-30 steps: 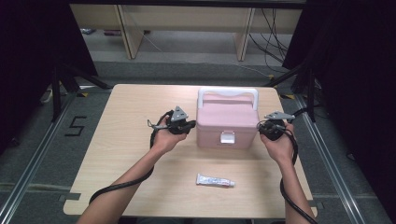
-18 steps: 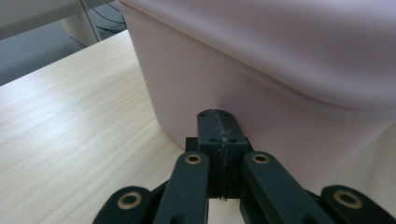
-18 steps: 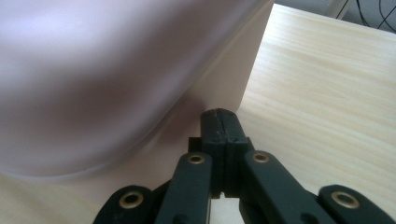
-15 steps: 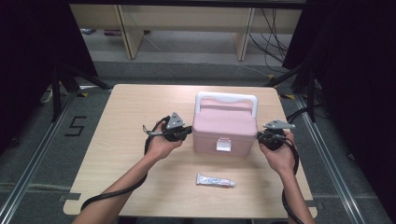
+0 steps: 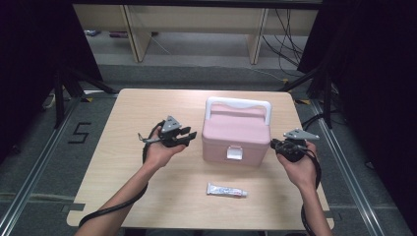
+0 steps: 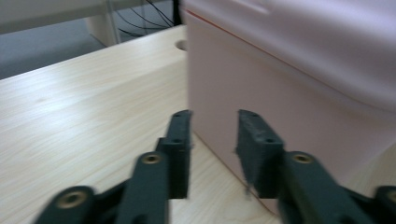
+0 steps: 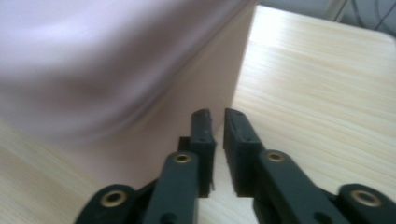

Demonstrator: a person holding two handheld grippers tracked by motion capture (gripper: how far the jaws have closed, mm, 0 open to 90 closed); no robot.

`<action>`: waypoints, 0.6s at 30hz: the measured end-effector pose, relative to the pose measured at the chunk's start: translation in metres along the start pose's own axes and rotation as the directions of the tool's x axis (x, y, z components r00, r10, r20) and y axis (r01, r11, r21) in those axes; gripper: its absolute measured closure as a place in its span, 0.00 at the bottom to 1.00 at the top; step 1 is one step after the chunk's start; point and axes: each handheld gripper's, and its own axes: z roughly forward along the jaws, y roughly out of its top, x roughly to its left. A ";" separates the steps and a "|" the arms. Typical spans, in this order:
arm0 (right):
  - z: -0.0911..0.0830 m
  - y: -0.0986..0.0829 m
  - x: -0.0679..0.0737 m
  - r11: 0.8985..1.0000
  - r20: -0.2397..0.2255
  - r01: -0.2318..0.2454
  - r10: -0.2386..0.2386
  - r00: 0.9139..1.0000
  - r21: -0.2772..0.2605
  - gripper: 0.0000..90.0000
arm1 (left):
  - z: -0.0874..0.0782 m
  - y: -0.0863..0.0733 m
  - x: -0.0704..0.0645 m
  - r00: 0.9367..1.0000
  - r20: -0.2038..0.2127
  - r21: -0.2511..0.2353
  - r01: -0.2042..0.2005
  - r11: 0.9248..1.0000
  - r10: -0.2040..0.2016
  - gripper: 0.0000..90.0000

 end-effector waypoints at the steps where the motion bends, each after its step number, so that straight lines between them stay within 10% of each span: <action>1: -0.004 -0.002 0.000 1.000 0.009 0.000 0.000 1.000 -0.005 0.85 | -0.005 0.002 0.001 1.000 0.004 -0.023 0.026 0.999 -0.026 0.58; 8: -0.019 -0.021 0.004 1.000 0.020 -0.026 0.025 0.999 0.015 0.85 | -0.018 0.020 -0.007 0.998 0.035 -0.092 0.052 0.994 -0.049 0.43; 18: -0.033 -0.034 0.017 0.996 -0.012 -0.083 0.082 0.997 -0.019 0.88 | -0.015 0.036 -0.012 0.989 0.099 -0.132 0.124 0.984 -0.111 0.54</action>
